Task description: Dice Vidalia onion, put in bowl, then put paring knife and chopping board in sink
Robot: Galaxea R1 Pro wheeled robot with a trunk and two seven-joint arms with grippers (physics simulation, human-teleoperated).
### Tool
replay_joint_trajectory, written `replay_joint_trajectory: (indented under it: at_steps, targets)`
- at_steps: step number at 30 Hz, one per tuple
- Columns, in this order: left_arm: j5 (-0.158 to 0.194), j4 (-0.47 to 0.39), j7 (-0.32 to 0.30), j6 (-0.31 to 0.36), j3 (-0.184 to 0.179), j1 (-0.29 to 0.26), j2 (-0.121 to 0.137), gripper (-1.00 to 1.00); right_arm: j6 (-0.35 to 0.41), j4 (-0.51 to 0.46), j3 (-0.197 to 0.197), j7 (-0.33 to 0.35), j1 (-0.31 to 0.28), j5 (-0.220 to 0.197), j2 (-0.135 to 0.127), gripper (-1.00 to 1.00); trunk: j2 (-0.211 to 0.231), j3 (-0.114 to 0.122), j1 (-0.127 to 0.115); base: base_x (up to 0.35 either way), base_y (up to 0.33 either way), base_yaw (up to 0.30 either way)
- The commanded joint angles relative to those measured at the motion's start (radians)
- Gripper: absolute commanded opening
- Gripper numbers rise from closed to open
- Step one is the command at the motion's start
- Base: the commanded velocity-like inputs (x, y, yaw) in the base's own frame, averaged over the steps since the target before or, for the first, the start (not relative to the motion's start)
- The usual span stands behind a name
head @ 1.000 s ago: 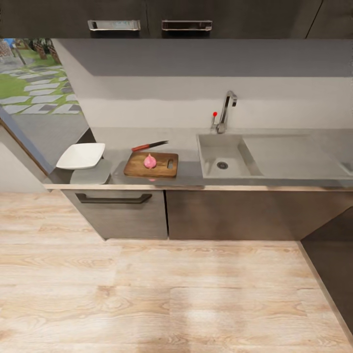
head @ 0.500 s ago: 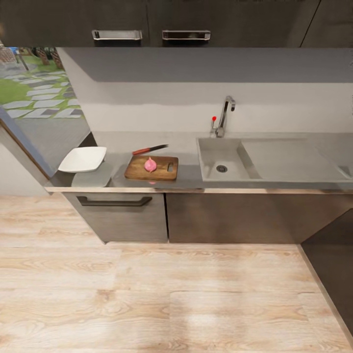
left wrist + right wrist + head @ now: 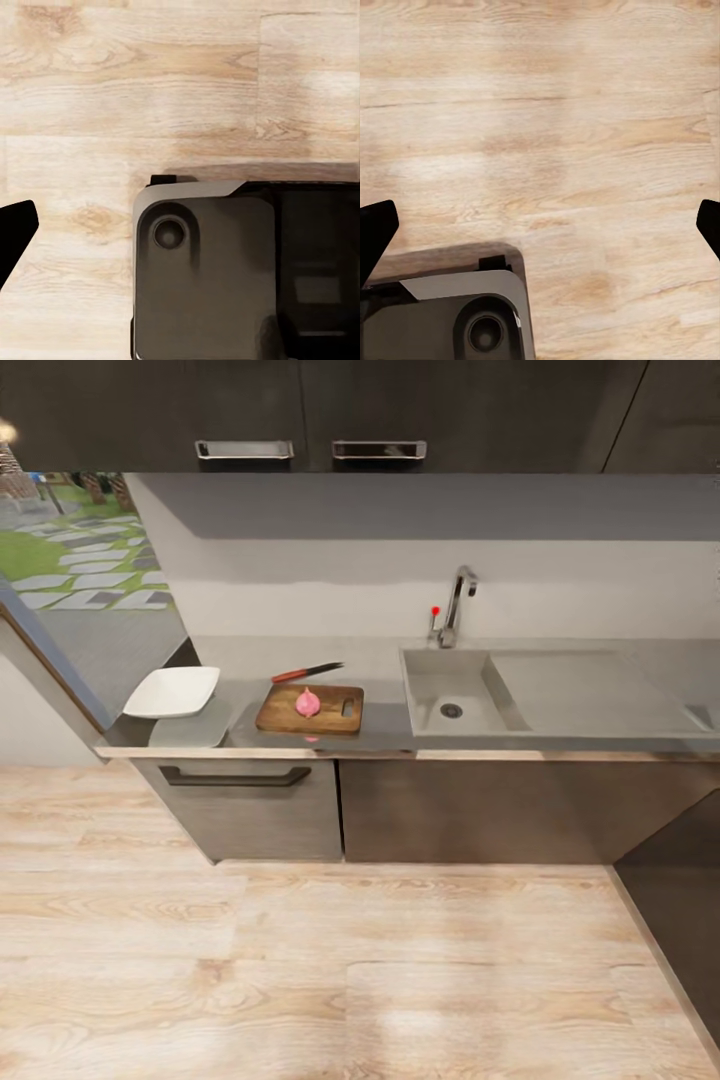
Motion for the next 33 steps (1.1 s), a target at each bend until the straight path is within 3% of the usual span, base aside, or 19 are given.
replay_joint_trajectory:
  at_steps: [1, 20, 33]
  targets:
    - [0.003, -0.001, 0.001, -0.002, -0.001, 0.000, 0.000, 1.00, -0.001, -0.001, 0.001, -0.002, 0.000, -0.002, 0.000, 1.00, -0.002, 0.000, 0.001, 0.000, 0.000, 0.000]
    - [0.003, -0.001, 0.001, -0.002, -0.001, 0.000, 0.002, 1.00, -0.003, -0.001, 0.001, -0.002, 0.000, 0.000, 0.001, 1.00, -0.002, 0.031, 0.001, 0.017, 0.011, 0.000]
    - [0.003, 0.000, 0.001, -0.002, -0.001, 0.000, 0.002, 1.00, -0.003, -0.001, 0.001, -0.002, 0.000, 0.000, 0.001, 1.00, -0.002, 0.051, 0.001, 0.179, 0.170, 0.000]
